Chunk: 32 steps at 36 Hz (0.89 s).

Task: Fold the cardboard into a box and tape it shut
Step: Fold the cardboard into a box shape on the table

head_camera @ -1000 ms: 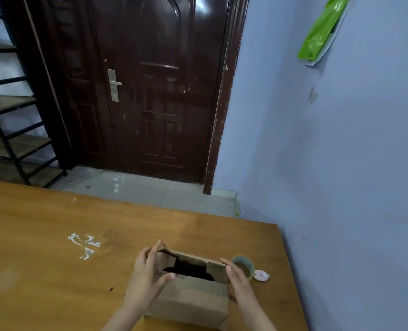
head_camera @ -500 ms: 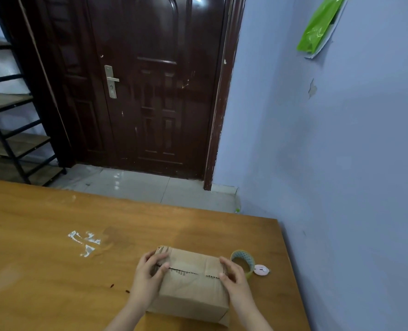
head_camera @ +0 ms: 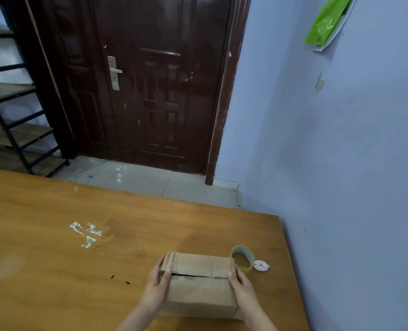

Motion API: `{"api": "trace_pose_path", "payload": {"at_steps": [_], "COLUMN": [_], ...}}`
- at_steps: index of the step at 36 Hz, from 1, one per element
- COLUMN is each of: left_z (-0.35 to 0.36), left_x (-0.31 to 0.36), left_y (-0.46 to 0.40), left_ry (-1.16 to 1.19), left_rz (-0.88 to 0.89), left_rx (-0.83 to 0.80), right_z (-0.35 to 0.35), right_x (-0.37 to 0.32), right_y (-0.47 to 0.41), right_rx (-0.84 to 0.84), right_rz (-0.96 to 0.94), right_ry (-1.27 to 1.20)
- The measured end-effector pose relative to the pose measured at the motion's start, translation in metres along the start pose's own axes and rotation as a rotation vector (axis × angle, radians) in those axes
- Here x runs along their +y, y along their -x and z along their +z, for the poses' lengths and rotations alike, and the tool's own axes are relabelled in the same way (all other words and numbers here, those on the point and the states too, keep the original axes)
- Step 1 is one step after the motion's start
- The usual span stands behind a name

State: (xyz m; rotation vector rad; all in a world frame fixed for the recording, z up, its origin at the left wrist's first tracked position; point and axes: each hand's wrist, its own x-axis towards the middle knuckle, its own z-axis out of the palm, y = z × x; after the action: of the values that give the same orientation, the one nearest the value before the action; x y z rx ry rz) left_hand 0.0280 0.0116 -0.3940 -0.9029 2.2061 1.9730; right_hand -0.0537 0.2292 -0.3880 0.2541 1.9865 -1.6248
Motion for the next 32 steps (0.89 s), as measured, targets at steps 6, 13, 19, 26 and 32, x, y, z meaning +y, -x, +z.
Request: {"api": "trace_pose_path", "payload": {"at_steps": [6, 13, 19, 26, 32], "left_z": [-0.005, -0.029, -0.029, -0.023, -0.025], "left_x": [-0.011, -0.015, -0.017, -0.01, -0.005], "left_y": [0.002, -0.008, -0.012, -0.015, -0.023], "left_ry": [0.008, -0.132, -0.63, -1.082, -1.101], "left_rz": [-0.041, 0.113, 0.299, 0.412, 0.363], "left_rx": [0.038, 0.127, 0.177, 0.127, 0.027], "right_z": [0.008, 0.032, 0.042, 0.042, 0.043], "right_x": [0.015, 0.013, 0.017, 0.019, 0.021], "right_y": [0.001, -0.005, -0.013, -0.014, -0.014], "right_rx": [-0.057, -0.095, -0.066, -0.05, -0.042], "right_rz": [0.049, 0.047, -0.001, -0.035, -0.073], "right_ry": [0.01, 0.027, 0.038, 0.046, 0.039]}}
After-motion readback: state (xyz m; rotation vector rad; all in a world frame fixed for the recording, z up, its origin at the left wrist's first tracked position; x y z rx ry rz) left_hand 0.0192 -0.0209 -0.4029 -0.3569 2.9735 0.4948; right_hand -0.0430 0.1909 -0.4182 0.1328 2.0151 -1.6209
